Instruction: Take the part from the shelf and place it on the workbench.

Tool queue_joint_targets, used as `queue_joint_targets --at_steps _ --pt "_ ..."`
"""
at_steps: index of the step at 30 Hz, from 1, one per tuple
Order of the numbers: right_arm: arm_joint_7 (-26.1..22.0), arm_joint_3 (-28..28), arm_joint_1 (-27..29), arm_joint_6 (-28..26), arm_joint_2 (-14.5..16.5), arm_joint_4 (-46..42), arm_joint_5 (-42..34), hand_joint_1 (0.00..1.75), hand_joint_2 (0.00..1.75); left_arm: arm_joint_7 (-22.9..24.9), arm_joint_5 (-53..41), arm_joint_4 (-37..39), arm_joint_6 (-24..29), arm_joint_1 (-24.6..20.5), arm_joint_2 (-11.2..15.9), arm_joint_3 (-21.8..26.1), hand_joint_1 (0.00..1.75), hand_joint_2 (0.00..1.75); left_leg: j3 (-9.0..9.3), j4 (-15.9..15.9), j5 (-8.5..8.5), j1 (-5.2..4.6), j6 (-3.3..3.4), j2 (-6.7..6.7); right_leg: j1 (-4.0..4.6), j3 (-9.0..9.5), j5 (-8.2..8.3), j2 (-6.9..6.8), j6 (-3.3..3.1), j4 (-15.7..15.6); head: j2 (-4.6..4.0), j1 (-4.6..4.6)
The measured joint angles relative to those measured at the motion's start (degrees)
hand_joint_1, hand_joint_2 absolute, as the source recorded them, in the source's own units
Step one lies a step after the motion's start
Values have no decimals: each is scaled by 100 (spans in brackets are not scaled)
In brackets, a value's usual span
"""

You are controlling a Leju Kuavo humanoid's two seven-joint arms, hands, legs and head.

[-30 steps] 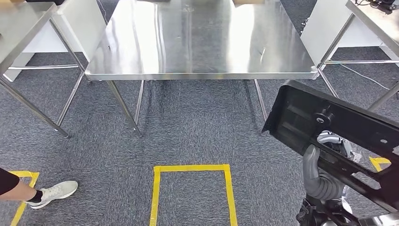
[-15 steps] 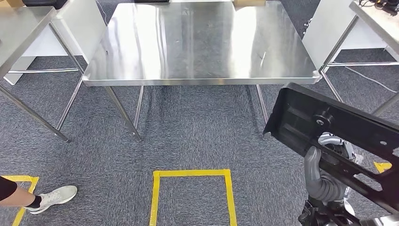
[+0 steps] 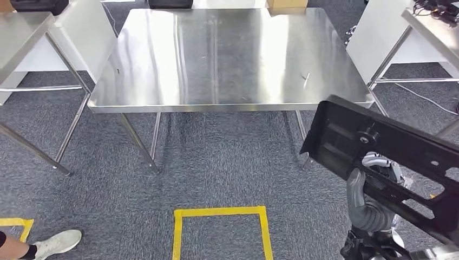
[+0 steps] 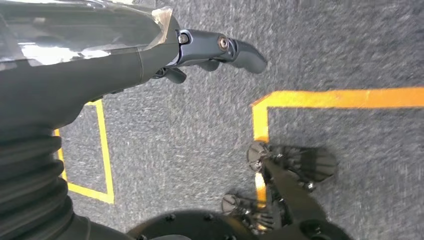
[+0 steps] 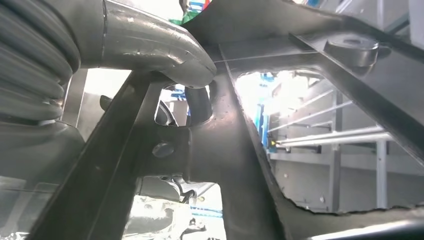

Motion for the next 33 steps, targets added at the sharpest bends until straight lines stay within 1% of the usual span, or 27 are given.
queue_joint_targets --at_steps 2,4,5,6,7,8,9,10,11,12,14,15,16,17,19,20,21,22,23,25,26,27,29,30,31,32,33 --pt "-3 2 -2 -9 -11 7 0 175 175 -1 -8 0 -2 0 0 1 0 175 167 -43 -83 7 45 -8 5 -448 -68 -19 -5 704 -2 16" --pt "-4 1 12 -17 -25 13 0 175 175 -1 -14 0 -4 4 -1 0 0 175 298 -49 -205 3 65 -18 17 -997 -320 -20 -41 1282 -2 21" --pt "-4 0 21 -19 -28 16 0 175 175 -1 -16 1 -7 10 -3 -1 0 175 380 -50 -277 0 67 -22 21 -1185 -429 -20 -55 1352 -2 21" --pt "-4 0 26 -20 -31 17 0 175 175 -1 -18 1 -9 17 -5 -1 0 175 476 -51 -355 -2 65 -27 24 -1288 -454 -21 -54 1248 -2 22" --pt "-4 0 30 -22 -33 17 0 175 175 -1 -20 2 -11 23 -9 -1 0 175 579 -52 -435 -3 58 -32 25 -1309 -352 -23 -25 988 -2 23" --pt "-4 -1 36 -24 -37 18 0 175 175 -1 -22 3 -13 28 -13 -1 0 175 664 -56 -517 -3 47 -33 27 -1281 -105 -34 18 632 -2 28" --pt "-5 -1 49 -25 -42 20 0 175 175 -1 -23 5 -12 28 -16 -1 0 175 753 -56 -609 -9 29 -33 32 -1233 208 -56 54 304 -2 29" --pt "-5 0 61 -26 -45 22 0 175 175 0 -23 8 -11 25 -18 0 0 175 826 -69 -696 -15 1 -30 47 -1181 467 -87 58 73 -2 39" --pt "-5 1 72 -26 -48 23 0 175 175 2 -23 10 -10 23 -19 1 0 175 903 -102 -764 -21 -34 -25 69 -1120 647 -111 27 -53 -2 48" --pt "-8 2 80 -26 -49 22 -1 175 175 4 -23 10 -7 17 -19 1 0 175 992 -105 -785 -29 -69 -19 78 -1057 705 -119 -38 -94 -2 56" --pt "-15 1 80 -27 -49 16 1 175 175 8 -21 9 1 -7 -17 2 0 175 1037 47 -704 -28 -131 -5 51 -870 670 -87 -167 -164 -2 59" --pt "-20 -1 79 -27 -50 14 1 175 175 8 -20 9 5 -22 -18 2 0 175 932 292 -626 -23 -158 -4 20 -779 646 -73 -224 -210 -1 51" --pt "-22 -1 78 -27 -50 13 2 175 175 8 -17 9 7 -38 -21 3 0 175 725 613 -600 -11 -188 -5 0 -682 607 -65 -273 -249 -1 42" --pt "-23 -1 78 -27 -49 13 2 175 175 8 -16 9 8 -44 -23 4 0 175 453 963 -643 5 -222 -8 -7 -600 559 -67 -311 -284 0 36" --pt "-24 0 76 -26 -46 14 1 175 175 8 -14 10 8 -27 -29 7 0 175 -97 1469 -986 41 -283 -8 -13 -439 439 -52 -344 -329 0 33" --pt "-24 0 76 -26 -45 16 1 175 175 9 -14 10 8 -12 -28 9 0 175 -301 1537 -1170 59 -307 -7 -19 -354 372 -38 -336 -338 0 31" --pt "-24 0 75 -26 -44 20 0 175 175 9 -14 11 8 3 -28 11 0 175 -442 1478 -1267 74 -323 -6 -27 -275 297 -25 -323 -342 0 32" --pt "-24 1 74 -26 -44 24 0 175 175 9 -14 11 7 14 -27 15 0 175 -511 1287 -1211 84 -328 -4 -37 -189 215 -15 -306 -344 0 31" --pt "-24 3 72 -26 -44 28 0 175 175 9 -14 11 7 22 -26 20 0 175 -518 994 -981 88 -317 -1 -45 -104 132 -11 -286 -348 -1 29" --pt "-24 11 62 -26 -44 39 0 175 175 9 -14 12 2 38 -19 29 0 175 -457 431 -354 66 -253 10 -46 64 -34 7 -227 -364 -1 22" --pt "-22 14 56 -26 -44 43 0 175 175 9 -13 11 -1 40 -15 32 0 175 -409 272 -155 47 -215 16 -42 145 -101 19 -187 -398 -1 18" --pt "-21 16 52 -25 -44 47 0 175 175 9 -13 11 -4 38 -11 33 0 175 -363 199 -82 29 -176 13 -34 237 -126 32 -132 -406 0 15" --pt "-22 19 31 -25 -45 47 -1 175 175 6 -11 8 -8 27 -9 34 0 175 -180 116 -76 27 -89 -4 -18 370 -107 32 -27 -335 0 10" --pt "-25 21 19 -24 -45 49 -1 175 175 4 -10 8 -8 24 -8 34 0 175 -67 69 -56 38 -43 -10 -9 339 -69 20 7 -138 -1 15" --pt "-28 26 4 -24 -49 51 -1 175 175 3 -8 7 -9 21 -8 36 0 175 46 39 -45 48 0 -11 -3 188 -58 8 17 159 -2 23" --pt "-26 30 -3 -23 -53 55 -1 175 175 3 -7 7 -9 17 -7 39 0 175 141 15 -63 56 29 -8 1 -63 -88 -4 3 539 -2 33" --pt "-23 33 -2 -22 -59 61 -4 175 175 3 -6 7 -8 16 -7 44 0 175 205 3 -114 54 48 -12 6 -361 -185 -10 -31 912 -3 42"
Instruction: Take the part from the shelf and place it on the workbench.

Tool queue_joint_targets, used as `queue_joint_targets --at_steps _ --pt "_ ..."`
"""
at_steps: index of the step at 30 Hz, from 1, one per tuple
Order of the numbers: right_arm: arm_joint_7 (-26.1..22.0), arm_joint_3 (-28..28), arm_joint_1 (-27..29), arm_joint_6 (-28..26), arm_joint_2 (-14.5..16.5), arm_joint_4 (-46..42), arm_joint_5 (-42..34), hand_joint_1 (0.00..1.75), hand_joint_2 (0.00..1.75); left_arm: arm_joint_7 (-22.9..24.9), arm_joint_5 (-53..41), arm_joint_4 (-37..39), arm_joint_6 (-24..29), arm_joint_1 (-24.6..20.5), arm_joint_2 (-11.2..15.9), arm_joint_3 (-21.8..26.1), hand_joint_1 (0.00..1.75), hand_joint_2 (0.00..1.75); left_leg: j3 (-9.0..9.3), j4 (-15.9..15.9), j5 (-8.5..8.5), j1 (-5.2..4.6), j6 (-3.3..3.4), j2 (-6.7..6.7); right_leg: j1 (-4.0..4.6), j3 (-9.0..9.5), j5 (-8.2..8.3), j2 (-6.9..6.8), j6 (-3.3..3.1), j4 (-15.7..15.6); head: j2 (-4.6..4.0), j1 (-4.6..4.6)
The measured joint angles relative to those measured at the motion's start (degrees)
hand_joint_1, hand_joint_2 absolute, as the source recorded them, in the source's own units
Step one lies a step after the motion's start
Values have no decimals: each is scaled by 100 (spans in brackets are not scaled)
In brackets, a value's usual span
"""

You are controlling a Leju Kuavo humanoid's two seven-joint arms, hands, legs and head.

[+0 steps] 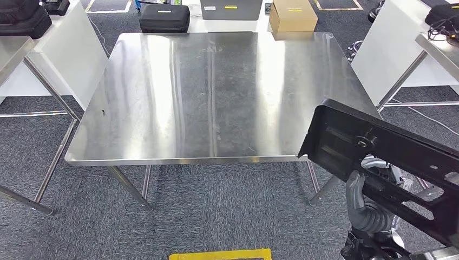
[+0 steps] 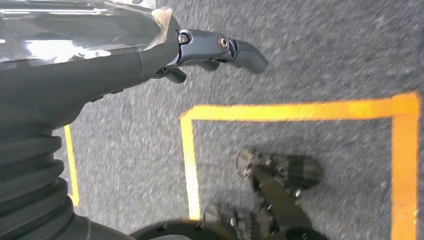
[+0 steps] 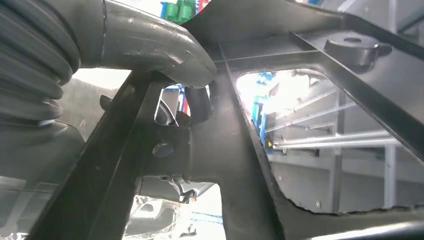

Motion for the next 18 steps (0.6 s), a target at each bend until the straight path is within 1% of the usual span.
queue_joint_targets --at_steps 1,2,3,4,5,6,7,8,9,10,11,12,13,14,15,16,17,18 --pt "3 2 2 1 -6 4 -4 175 175 0 0 0 0 0 0 4 0 175 60 -9 -58 -2 12 -10 3 -299 -169 -1 -39 284 1 2" --pt "7 2 7 1 -9 9 -10 175 175 1 -1 0 0 5 -2 8 0 175 129 -16 -124 -3 14 -24 6 -541 -361 -1 -75 419 2 4" --pt "9 3 11 1 -13 15 -16 175 175 1 -1 1 0 12 -5 9 0 175 213 -19 -200 -2 13 -43 6 -716 -512 -3 -87 391 2 6" --pt "8 4 13 1 -16 19 -18 175 175 0 -3 1 0 17 -11 10 0 175 308 -20 -282 0 6 -64 3 -814 -549 -6 -53 216 2 8" --pt "8 5 15 1 -20 24 -20 175 175 -2 -4 2 0 21 -17 11 0 175 407 -20 -369 2 -5 -79 0 -857 -411 -15 19 -73 2 13" --pt "8 9 21 3 -28 33 -20 175 175 -3 -6 4 0 25 -22 12 0 175 492 -22 -461 1 -22 -92 -1 -867 -58 -31 116 -390 1 17" --pt "8 13 28 4 -36 42 -20 175 175 -5 -9 6 0 28 -24 13 0 175 570 -24 -553 -6 -46 -100 2 -857 339 -58 180 -668 2 18" --pt "10 20 35 7 -47 50 -20 175 175 -8 -10 8 1 25 -25 14 0 175 630 -46 -635 -14 -80 -100 24 -821 672 -72 173 -849 1 14" --pt "10 27 40 8 -57 57 -22 175 175 -12 -13 9 2 22 -24 15 0 175 699 -60 -688 -25 -115 -100 33 -781 890 -80 115 -940 2 7" --pt "9 34 38 9 -62 60 -25 175 175 -17 -15 7 4 13 -22 15 0 175 756 -59 -700 -32 -147 -98 42 -731 914 -78 22 -976 2 -1" --pt "8 42 36 9 -66 60 -27 175 175 -21 -16 4 7 -3 -19 15 0 175 749 4 -669 -31 -175 -91 28 -660 882 -58 -63 -994 2 -8" --pt "3 45 32 9 -68 60 -29 175 175 -26 -17 1 8 -15 -16 14 0 175 683 185 -590 -30 -197 -83 -1 -595 863 -54 -109 -1024 3 -11" --pt "1 51 28 10 -71 60 -29 175 175 -30 -22 -1 9 -28 -16 14 0 175 511 470 -519 -24 -220 -70 -18 -514 831 -53 -155 -1053 3 -17" --pt "0 57 27 12 -73 60 -28 175 175 -33 -32 -2 9 -37 -18 13 0 175 273 821 -510 -17 -247 -55 -36 -427 795 -54 -202 -1089 3 -22" --pt "-1 66 24 15 -76 61 -28 175 175 -37 -46 -1 9 -36 -21 13 0 175 15 1157 -597 -12 -275 -40 -35 -346 751 -59 -237 -1117 3 -25" --pt "3 78 23 21 -79 61 -28 175 175 -43 -64 -1 10 -29 -23 12 0 175 -241 1407 -786 -5 -300 -31 -35 -268 696 -56 -267 -1141 3 -29" --pt "14 93 23 29 -82 62 -23 175 175 -50 -85 -1 13 -21 -24 12 0 175 -453 1535 -1000 4 -320 -26 -37 -193 639 -47 -274 -1156 3 -27" --pt "32 115 24 44 -88 62 -13 175 175 -60 -102 0 16 -13 -23 12 0 175 -609 1542 -1152 13 -333 -22 -38 -114 577 -35 -268 -1163 3 -29"
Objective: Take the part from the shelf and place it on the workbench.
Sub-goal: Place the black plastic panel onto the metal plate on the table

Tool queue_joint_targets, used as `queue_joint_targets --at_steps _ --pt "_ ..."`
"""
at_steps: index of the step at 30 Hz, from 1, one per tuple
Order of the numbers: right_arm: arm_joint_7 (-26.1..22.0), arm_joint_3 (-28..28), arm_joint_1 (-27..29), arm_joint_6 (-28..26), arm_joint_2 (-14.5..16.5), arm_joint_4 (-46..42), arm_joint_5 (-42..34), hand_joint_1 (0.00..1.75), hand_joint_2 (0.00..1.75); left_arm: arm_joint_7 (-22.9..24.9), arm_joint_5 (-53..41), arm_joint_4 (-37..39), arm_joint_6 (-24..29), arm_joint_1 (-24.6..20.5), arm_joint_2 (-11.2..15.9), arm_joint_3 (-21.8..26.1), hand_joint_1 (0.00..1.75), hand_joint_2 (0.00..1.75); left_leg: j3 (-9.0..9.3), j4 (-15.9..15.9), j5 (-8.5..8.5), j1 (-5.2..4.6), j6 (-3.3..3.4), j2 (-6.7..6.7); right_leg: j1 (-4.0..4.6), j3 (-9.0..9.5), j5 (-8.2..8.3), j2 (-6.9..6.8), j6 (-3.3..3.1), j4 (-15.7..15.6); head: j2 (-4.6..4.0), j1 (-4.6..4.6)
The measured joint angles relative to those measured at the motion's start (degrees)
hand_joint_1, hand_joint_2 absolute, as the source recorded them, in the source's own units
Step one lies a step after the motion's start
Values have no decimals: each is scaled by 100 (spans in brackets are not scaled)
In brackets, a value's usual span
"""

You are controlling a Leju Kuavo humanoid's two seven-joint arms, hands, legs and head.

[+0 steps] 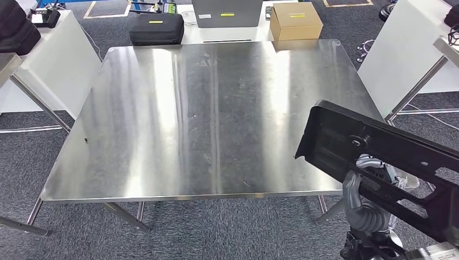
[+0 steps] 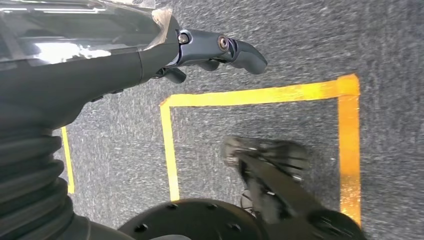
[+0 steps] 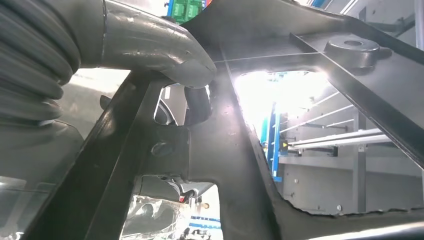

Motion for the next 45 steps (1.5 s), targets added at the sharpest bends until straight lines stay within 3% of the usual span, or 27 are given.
queue_joint_targets --at_steps 1,2,4,5,6,9,11,13,15,16,18,19,21,23,25,30,38,45 --pt "25 35 -2 19 -7 1 19 175 175 -13 -15 0 4 3 1 0 0 175 -87 -127 6 7 -2 4 -2 86 -67 12 10 -2 0 0" --pt "48 74 -4 39 -15 1 45 175 175 -23 -26 0 7 3 3 0 0 175 -111 -374 204 12 7 9 -4 179 -138 20 22 -3 0 -2" --pt "74 154 -15 70 -24 8 88 175 175 -36 -35 0 7 9 9 0 0 175 -69 -1004 938 1 64 20 7 323 -277 34 62 -3 0 -8" --pt "80 183 -23 77 -29 13 98 175 175 -37 -38 0 6 12 13 -1 0 175 -44 -1211 1223 -14 97 21 20 355 -335 41 94 -2 0 -10" --pt "86 206 -31 80 -35 17 101 175 175 -39 -41 0 4 15 15 -1 0 175 -27 -1311 1390 -35 131 19 30 363 -378 48 129 -9 0 -13" --pt "101 252 -61 89 -62 19 129 175 175 -44 -75 -2 6 6 16 -3 0 175 48 -1371 1429 -65 227 3 38 396 -460 43 237 -43 0 -15" --pt "106 301 -105 106 -97 18 167 175 175 -54 -116 -4 15 -7 20 -5 0 175 128 -1451 1415 -43 309 6 43 269 -612 22 249 255 0 -7" --pt "121 384 -143 142 -151 31 198 175 175 -68 -154 -4 24 -27 25 -7 0 175 181 -1471 1368 -43 368 8 41 -185 -862 13 219 1005 0 2" --pt "140 496 -168 196 -200 65 211 175 175 -74 -180 -4 30 -38 24 -8 0 175 234 -1472 1307 -50 383 -3 39 -633 -940 13 250 1584 0 4" --pt "148 561 -195 226 -217 89 208 175 175 -77 -191 -4 31 -37 21 -9 0 175 275 -1471 1275 -51 378 -10 38 -713 -832 12 298 1570 0 6" --pt "175 697 -304 295 -245 149 179 175 175 -85 -201 -4 32 -37 12 -9 0 175 380 -1471 1207 -49 353 -26 35 -549 -382 10 407 918 0 13" --pt "201 771 -384 336 -257 190 157 175 175 -91 -209 -4 36 -41 7 -9 0 175 425 -1468 1171 -62 327 -33 46 -413 -161 10 419 531 0 17" --pt "274 940 -565 435 -272 298 127 175 175 -98 -234 -4 59 -54 3 -9 0 175 463 -1456 1115 -91 286 -40 62 -236 91 10 354 72 0 16" --pt "349 1142 -760 528 -285 466 128 175 175 -99 -261 -4 83 -60 4 -9 0 175 460 -1450 1095 -102 316 -37 69 -210 126 17 286 26 0 14" --pt "415 1398 -1013 584 -294 701 205 175 175 -99 -288 -4 92 -65 4 -9 0 175 471 -1467 1099 -96 351 -30 76 -213 128 27 280 24 0 15" --pt "712 2230 -1928 464 -164 1536 753 175 175 -97 -320 -4 103 -96 -9 -9 0 175 502 -1528 1120 -93 309 -13 83 -221 122 36 269 27 0 15" --pt "1285 3289 -3412 317 494 3219 1012 175 175 -53 -274 -4 128 -118 -10 1 0 175 492 -1546 1136 -92 244 -12 86 -235 117 34 261 35 0 19" --pt "1438 3578 -3884 306 784 3982 990 175 175 -31 -247 -4 131 -118 -10 11 0 175 462 -1546 1135 -94 237 -17 86 -233 119 30 263 3 0 22"
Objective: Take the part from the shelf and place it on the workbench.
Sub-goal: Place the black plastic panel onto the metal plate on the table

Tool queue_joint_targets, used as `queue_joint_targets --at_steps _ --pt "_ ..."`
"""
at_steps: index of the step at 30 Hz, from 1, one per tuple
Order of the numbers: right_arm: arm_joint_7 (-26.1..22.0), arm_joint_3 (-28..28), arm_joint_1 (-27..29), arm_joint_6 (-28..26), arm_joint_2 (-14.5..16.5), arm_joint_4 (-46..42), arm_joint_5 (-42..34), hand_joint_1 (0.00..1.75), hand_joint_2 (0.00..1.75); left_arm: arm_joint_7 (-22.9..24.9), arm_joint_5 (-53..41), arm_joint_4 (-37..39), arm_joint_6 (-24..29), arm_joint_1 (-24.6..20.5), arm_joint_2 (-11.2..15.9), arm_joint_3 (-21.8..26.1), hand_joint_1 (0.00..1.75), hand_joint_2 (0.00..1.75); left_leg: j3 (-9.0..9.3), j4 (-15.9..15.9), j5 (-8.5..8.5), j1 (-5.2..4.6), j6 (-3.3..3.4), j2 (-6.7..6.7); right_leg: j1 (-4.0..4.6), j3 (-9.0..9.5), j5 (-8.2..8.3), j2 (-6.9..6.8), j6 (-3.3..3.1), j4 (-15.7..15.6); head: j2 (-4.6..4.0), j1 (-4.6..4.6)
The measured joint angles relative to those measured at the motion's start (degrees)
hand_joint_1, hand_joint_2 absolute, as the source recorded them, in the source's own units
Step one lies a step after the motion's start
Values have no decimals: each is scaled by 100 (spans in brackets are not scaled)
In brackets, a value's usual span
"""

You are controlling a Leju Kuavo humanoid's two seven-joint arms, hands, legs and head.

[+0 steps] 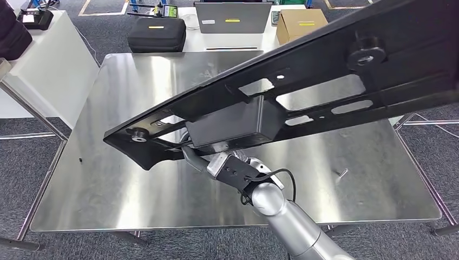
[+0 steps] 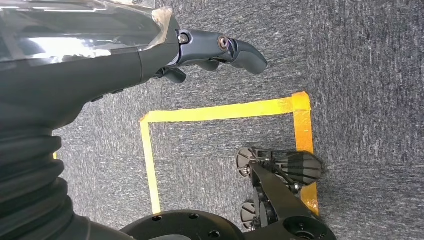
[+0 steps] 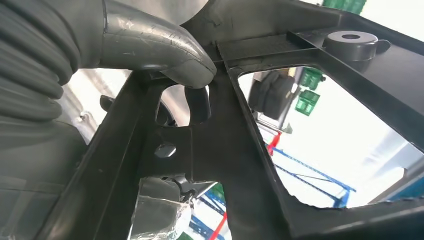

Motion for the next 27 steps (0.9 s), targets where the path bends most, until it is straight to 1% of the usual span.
queue_joint_targets --at_steps 2,4,9,12,15,18,23,25,27 --pt "241 66 -159 -10 92 265 16 175 175 30 28 1 3 -1 0 16 0 175 -9 0 -1 -3 -1 3 1 -2 1 2 1 -9 0 0" --pt "479 145 -426 -143 259 735 121 175 175 62 51 2 10 -5 0 50 0 175 -15 0 -2 -7 -1 4 1 -6 2 3 3 -18 0 -1" --pt "945 295 -1191 -845 690 2207 528 175 175 143 123 9 140 -9 -14 141 0 175 -27 1 -2 -8 -1 -14 3 -6 3 -3 4 -35 0 -2" --pt "1260 387 -1608 -1345 865 3105 950 175 175 194 157 20 299 -9 -60 195 0 175 -33 1 -2 -10 -1 -18 3 -6 3 -5 5 -43 0 -2" --pt "1441 532 -1926 -1798 929 3847 1452 175 175 226 157 43 363 -9 -105 236 0 175 -39 1 -2 -13 -1 -26 3 -6 4 -12 6 -49 0 -1" --pt "1498 626 -2075 -1915 957 4328 1631 175 175 232 152 56 375 -9 -131 246 0 175 -42 2 -3 -15 0 -27 3 -7 5 -15 7 -54 0 -2" --pt "1883 835 -2267 -2157 970 4775 2202 175 175 245 150 64 378 -9 -142 259 0 175 -37 2 -4 -15 2 -26 2 -6 5 -15 7 -57 0 -2" --pt "2156 994 -2379 -2191 962 4939 2699 175 175 246 151 68 391 -10 -145 264 0 175 -31 2 -4 -15 3 -25 2 -4 6 -14 7 -57 0 -3" --pt "2625 1314 -2556 -2194 922 5137 3545 175 175 242 156 74 419 -10 -148 272 0 175 -26 2 -4 -15 3 -27 2 0 6 -16 6 -57 0 -3"
